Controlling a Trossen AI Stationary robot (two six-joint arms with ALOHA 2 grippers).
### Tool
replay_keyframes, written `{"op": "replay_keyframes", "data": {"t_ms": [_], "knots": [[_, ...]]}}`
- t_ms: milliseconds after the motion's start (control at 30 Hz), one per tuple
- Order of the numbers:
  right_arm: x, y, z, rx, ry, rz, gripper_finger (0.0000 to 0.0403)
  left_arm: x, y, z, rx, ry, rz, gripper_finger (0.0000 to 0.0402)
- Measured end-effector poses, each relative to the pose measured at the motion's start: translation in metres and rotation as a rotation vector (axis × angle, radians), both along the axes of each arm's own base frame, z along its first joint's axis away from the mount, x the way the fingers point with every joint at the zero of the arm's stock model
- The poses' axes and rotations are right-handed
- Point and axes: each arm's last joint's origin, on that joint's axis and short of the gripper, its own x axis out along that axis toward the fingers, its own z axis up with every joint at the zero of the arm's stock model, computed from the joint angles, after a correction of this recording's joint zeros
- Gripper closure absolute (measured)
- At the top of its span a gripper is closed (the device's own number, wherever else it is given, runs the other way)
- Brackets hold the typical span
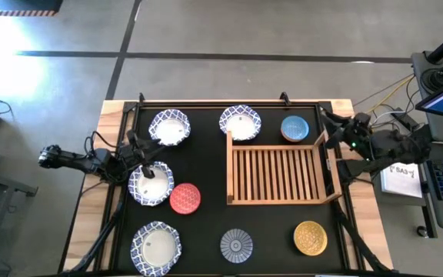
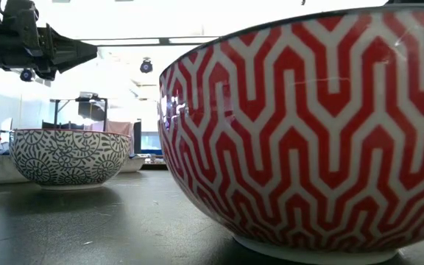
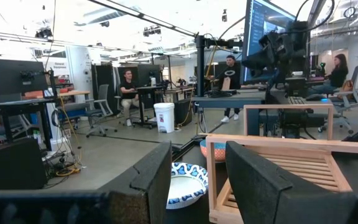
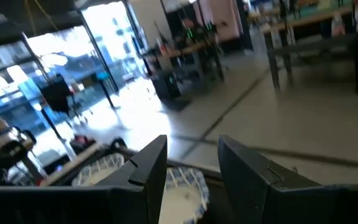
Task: Place and stack bowls onto a shelf
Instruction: Put the light blue patterned bowl on the shelf
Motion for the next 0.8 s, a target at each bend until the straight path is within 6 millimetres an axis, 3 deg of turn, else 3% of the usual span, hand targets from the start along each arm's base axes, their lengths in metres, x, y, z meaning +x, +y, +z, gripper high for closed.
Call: {"op": "replay_keyframes", "data": {"t_ms": [567,800], "knots": [[0.023,0.005,0.035,0.042,0.107,-0.016,0.0271,0.0,0.0,0.0,0.0,0.001,0.0,0.0267],[0.026,0.003,0.036,0.041,0.12,-0.055,0.0271,0.0,0.0,0.0,0.0,0.0,0.0,0.0267]]}}
